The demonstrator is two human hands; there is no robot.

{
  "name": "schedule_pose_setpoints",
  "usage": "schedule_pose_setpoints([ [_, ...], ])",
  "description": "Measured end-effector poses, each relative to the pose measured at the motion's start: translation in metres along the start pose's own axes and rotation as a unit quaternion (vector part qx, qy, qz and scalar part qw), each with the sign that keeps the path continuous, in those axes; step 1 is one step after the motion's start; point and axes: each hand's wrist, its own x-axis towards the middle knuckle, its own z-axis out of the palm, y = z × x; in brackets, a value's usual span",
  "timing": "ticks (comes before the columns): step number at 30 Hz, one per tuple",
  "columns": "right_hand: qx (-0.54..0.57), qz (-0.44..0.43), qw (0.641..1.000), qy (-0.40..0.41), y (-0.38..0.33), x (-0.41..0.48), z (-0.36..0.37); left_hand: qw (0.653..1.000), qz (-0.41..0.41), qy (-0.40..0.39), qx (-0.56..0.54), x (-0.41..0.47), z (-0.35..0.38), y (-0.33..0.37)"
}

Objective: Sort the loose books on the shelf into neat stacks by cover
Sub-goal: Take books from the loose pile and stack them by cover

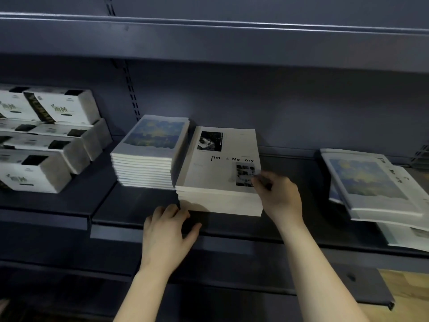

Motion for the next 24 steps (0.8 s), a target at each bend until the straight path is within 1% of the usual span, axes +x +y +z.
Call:
schedule_pose_setpoints([
  [2, -0.026, -0.011, 0.999, -0.025, 0.001, -0.001, -0.004, 1.0, -0.01, -0.003, 0.0, -0.002, 0.002, 0.002],
  [4, -0.038, -0.015, 0.997, -0.071, 0.005, -0.001, -0.009, 1.0, -0.022, 0.005, -0.009, -0.004, 0.004, 0.004],
  [6, -0.019, -0.008, 0.995, -0.101, 0.009, -0.002, -0.017, 0.999, -0.028, 0.017, -0.024, -0.009, 0.005, 0.011],
  [7, -0.007, -0.008, 0.995, -0.098, 0.013, -0.002, -0.022, 0.999, -0.025, 0.022, -0.033, -0.011, 0.006, 0.016],
  [9, -0.004, -0.008, 0.998, -0.067, 0.022, -0.002, -0.037, 0.998, -0.011, 0.027, -0.055, -0.015, 0.007, 0.03],
  [12, -0.009, 0.0, 1.0, -0.024, 0.046, 0.002, -0.067, 0.997, 0.018, 0.011, -0.08, -0.019, 0.014, 0.058],
  [16, -0.054, 0.032, 0.998, 0.012, 0.089, 0.014, -0.108, 0.994, 0.045, 0.003, -0.103, -0.016, 0.022, 0.1],
  [21, -0.12, 0.045, 0.988, 0.08, 0.144, 0.021, -0.153, 0.99, 0.071, -0.003, -0.12, -0.014, 0.034, 0.153],
  [24, -0.142, 0.075, 0.983, 0.095, 0.177, 0.028, -0.172, 0.989, 0.074, -0.015, -0.123, -0.01, 0.042, 0.176],
])
